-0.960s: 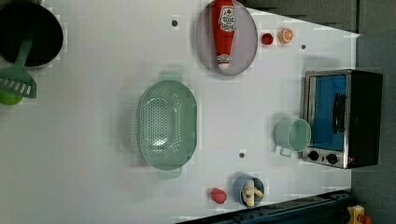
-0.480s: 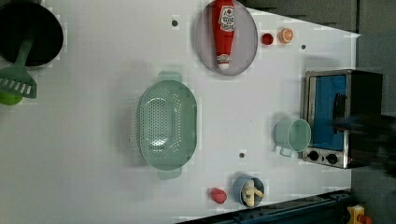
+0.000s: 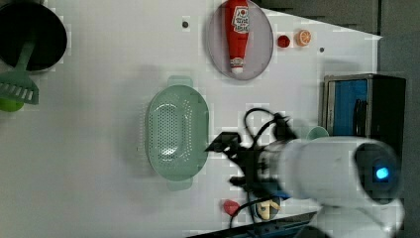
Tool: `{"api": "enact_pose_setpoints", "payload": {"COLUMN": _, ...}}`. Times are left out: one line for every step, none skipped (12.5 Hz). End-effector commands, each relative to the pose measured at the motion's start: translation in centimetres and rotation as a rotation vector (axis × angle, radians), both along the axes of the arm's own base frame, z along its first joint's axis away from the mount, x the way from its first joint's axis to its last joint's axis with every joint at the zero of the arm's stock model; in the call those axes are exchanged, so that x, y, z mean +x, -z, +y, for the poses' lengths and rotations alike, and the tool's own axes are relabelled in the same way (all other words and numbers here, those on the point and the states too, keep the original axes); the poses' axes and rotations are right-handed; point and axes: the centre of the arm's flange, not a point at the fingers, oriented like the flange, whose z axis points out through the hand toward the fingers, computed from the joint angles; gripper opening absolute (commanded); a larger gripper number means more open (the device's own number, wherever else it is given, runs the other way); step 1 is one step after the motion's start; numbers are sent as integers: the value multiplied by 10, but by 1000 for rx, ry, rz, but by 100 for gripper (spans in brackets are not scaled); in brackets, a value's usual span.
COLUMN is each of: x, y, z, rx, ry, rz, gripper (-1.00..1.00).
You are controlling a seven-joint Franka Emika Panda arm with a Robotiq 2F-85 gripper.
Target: Drag strainer left to right.
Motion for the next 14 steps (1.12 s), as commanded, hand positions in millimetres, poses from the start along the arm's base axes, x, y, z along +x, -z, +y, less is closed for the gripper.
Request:
{"api": "enact_pose_setpoints", "payload": {"x": 13, "y": 18, "z": -8, "rx": 5, "ry": 347, "rz": -52, "gripper": 100}}
{"api": "enact_pose_setpoints", "payload": {"x": 12, "y": 40, "z": -9, "rx": 12, "ry": 398, "rz": -38, "gripper": 100}}
{"api": "enact_pose_setpoints", "payload": {"x": 12, "y": 63, "z": -10, "rx": 20, "ry": 443, "rz": -25, "gripper": 100}}
{"api": "enact_pose_setpoints", "payload": {"x": 12, "y": 85, "z": -11, "rx": 34, "ry": 480, "rz": -17, "gripper": 100}}
{"api": "enact_pose_setpoints", "payload": {"x": 13, "y": 105, "z": -12, "rx": 57, "ry": 503, "rz": -17, "gripper": 100}}
{"api": "enact_pose_setpoints", "payload": {"x": 14, "y": 124, "z": -12, "rx": 80, "ry": 511, "rz": -17, "gripper": 100}}
{"api": "enact_pose_setpoints", "payload": {"x": 18, "y": 140, "z": -14, "rx": 101, "ry": 517, "rz": -16, "gripper": 100}}
{"api": "enact_pose_setpoints", "payload": {"x": 21, "y": 154, "z": -16, "rx": 119, "ry": 530, "rz": -11, "gripper": 100}}
{"api": "enact_pose_setpoints", "payload": {"x": 25, "y": 166, "z": -19, "rx": 133, "ry": 545, "rz": -9, "gripper": 100}}
{"api": "enact_pose_setpoints", "payload": {"x": 28, "y": 179, "z": -24, "rx": 137, "ry": 561, "rz": -1, "gripper": 100}}
{"api": "enact_pose_setpoints", "payload": {"x": 30, "y": 192, "z": -29, "rx": 133, "ry": 574, "rz": 7, "gripper": 100}}
{"api": "enact_pose_setpoints", "payload": {"x": 31, "y": 203, "z": -34, "rx": 132, "ry": 583, "rz": 8, "gripper": 100}}
{"api": "enact_pose_setpoints", "payload": {"x": 32, "y": 211, "z": -36, "rx": 132, "ry": 589, "rz": 7, "gripper": 100}}
{"api": "enact_pose_setpoints", "payload": {"x": 32, "y": 217, "z": -35, "rx": 140, "ry": 590, "rz": 2, "gripper": 100}}
